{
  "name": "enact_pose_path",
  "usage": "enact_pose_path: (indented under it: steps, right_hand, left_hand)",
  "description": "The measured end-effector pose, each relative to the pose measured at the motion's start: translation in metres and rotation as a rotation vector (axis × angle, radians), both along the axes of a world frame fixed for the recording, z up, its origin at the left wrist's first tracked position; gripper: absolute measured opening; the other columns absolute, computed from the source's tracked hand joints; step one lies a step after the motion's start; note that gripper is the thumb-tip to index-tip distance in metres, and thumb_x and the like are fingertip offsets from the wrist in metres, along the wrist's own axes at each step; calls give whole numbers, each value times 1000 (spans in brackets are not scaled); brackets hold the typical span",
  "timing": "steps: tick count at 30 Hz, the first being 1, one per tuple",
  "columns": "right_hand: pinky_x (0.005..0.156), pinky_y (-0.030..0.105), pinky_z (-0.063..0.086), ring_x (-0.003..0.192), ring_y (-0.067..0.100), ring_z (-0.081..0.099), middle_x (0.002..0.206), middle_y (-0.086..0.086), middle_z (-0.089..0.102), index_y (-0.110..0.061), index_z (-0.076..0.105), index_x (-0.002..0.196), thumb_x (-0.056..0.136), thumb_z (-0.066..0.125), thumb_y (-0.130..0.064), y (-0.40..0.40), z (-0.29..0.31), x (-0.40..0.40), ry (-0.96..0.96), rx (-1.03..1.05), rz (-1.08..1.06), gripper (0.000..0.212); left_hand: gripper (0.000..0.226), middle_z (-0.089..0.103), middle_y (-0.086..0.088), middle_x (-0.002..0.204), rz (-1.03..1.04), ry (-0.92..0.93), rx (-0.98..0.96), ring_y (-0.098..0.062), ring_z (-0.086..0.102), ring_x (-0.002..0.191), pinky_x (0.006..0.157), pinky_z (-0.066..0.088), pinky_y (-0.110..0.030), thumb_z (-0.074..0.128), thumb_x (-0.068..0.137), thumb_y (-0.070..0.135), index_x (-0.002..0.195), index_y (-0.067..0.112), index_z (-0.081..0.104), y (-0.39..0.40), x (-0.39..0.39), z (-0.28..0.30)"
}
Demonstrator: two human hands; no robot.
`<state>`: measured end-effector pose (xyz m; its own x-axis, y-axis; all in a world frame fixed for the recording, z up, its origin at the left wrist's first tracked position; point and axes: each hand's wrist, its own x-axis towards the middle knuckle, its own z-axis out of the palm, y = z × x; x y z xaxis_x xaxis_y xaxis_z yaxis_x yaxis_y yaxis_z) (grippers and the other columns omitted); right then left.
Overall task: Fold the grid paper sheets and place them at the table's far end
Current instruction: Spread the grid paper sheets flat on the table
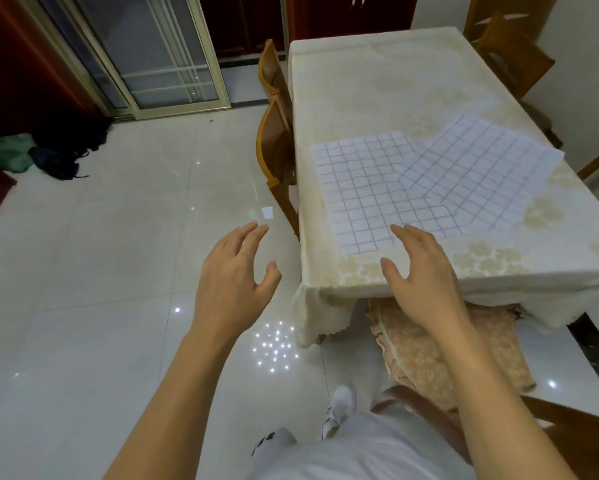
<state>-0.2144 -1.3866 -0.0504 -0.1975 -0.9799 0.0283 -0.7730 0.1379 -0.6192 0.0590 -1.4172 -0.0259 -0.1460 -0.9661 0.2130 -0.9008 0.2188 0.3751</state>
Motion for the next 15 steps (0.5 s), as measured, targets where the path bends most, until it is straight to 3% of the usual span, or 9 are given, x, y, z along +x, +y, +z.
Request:
enact_pose_path:
  steps: [5, 15]
  right_hand:
    - [113, 45, 36, 143, 20, 30, 157, -5, 33, -27, 37, 150, 98, 54, -35, -68, -2, -34, -5, 11, -32, 56]
    - [110, 47, 40, 140, 22, 35, 156, -2, 35, -22, 45, 145, 98, 54, -35, -155, -27, -45, 65, 98, -4, 50]
  left_hand:
    - [53, 49, 0, 146, -45, -31, 33, -20, 45, 133, 108, 39, -39, 58, 92, 35, 143, 22, 46, -70, -38, -5]
    - [48, 57, 0, 138, -193, -118, 19, -19, 52, 125, 103, 37, -29, 66, 89, 31, 135, 20, 56, -188, -69, -31]
